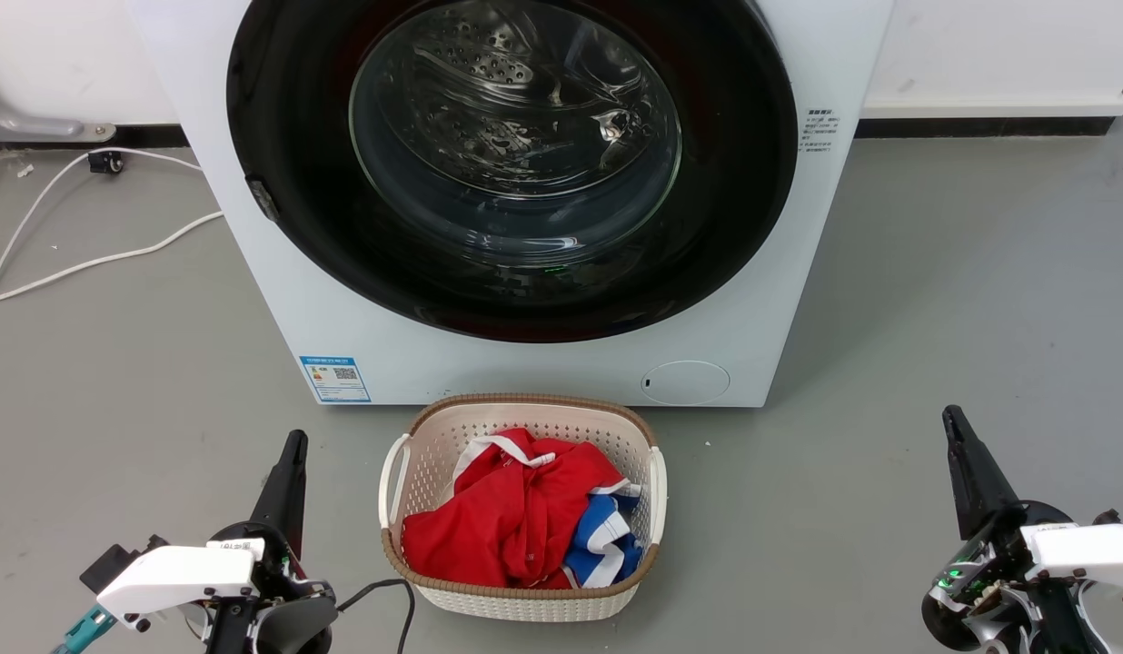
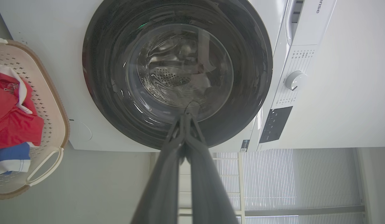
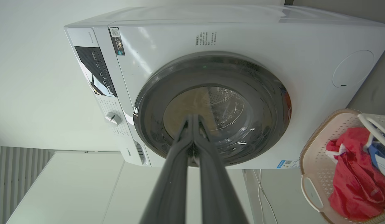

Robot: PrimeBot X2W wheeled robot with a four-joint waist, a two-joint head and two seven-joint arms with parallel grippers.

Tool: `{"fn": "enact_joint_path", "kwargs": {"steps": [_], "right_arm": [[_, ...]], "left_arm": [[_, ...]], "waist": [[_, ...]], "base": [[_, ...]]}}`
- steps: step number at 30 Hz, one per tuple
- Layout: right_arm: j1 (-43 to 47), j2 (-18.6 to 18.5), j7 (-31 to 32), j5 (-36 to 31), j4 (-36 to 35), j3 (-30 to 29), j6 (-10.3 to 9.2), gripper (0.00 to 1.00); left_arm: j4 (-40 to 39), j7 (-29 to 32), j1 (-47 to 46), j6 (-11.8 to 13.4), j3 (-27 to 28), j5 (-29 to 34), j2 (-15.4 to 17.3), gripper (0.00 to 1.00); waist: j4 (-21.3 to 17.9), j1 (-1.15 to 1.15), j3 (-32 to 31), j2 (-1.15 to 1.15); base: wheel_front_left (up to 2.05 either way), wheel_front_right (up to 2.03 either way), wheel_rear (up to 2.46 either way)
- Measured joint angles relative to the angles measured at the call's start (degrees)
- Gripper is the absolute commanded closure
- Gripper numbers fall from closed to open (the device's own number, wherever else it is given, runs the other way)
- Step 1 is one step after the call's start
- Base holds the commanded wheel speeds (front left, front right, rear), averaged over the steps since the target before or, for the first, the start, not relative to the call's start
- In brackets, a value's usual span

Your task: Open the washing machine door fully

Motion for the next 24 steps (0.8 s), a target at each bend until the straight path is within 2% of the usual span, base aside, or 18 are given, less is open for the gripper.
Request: {"fn": "enact_joint_path", "kwargs": {"steps": [24], "right_arm": [[0.00, 0.08, 0.08, -0.01, 0.00, -0.09, 0.00, 1.00]], "left_arm": [[0.00, 0.00, 0.00, 0.00, 0.00, 0.00, 0.00, 1.00]], "waist": [[0.00, 0.00, 0.00, 0.00]], "base": [[0.00, 0.00, 0.00]]}}
